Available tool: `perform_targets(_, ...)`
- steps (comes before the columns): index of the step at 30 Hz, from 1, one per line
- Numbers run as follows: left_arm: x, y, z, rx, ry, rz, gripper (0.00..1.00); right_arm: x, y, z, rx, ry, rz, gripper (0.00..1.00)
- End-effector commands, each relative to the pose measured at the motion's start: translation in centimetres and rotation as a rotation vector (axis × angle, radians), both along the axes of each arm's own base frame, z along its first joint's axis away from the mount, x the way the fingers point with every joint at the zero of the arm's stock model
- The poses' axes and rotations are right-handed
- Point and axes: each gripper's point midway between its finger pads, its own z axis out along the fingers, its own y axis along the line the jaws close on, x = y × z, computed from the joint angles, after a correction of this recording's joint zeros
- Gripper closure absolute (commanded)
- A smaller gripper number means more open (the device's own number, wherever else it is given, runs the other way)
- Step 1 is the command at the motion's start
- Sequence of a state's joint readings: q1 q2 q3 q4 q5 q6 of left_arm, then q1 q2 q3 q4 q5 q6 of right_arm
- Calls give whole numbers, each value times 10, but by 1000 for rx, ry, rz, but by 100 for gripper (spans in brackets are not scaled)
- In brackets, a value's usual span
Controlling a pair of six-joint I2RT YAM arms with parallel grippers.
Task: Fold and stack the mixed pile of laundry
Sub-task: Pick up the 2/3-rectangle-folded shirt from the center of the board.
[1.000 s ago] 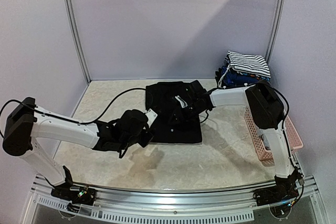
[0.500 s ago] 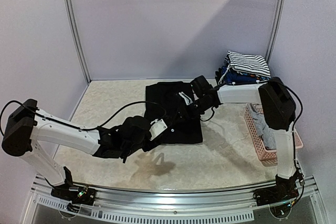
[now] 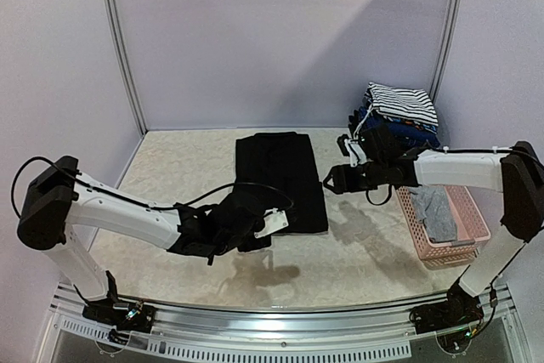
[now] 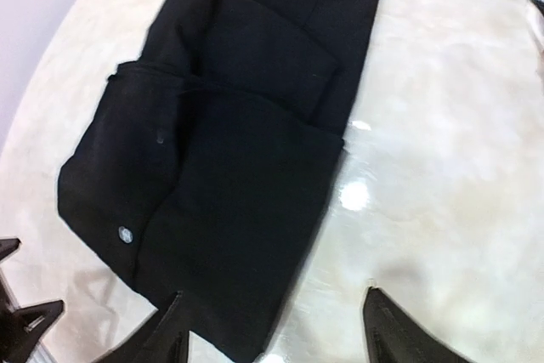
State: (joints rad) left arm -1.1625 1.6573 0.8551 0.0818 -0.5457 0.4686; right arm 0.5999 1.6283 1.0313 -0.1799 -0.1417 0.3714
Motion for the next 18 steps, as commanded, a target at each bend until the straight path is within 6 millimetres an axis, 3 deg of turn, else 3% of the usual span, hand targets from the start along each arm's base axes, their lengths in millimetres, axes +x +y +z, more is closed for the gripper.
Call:
perform_targets(1,-11,-16,-18,78,47,-94,30,6,-22,18,22,-109,-113,25)
perform_targets(7,-21,-34,-28,83,95,-164,32,-2,-36,14,19,-116,-148,17)
perform_targets(18,-3,-44,-60,223,51,-164,39,-13,-48,4,9,-104,-159,17)
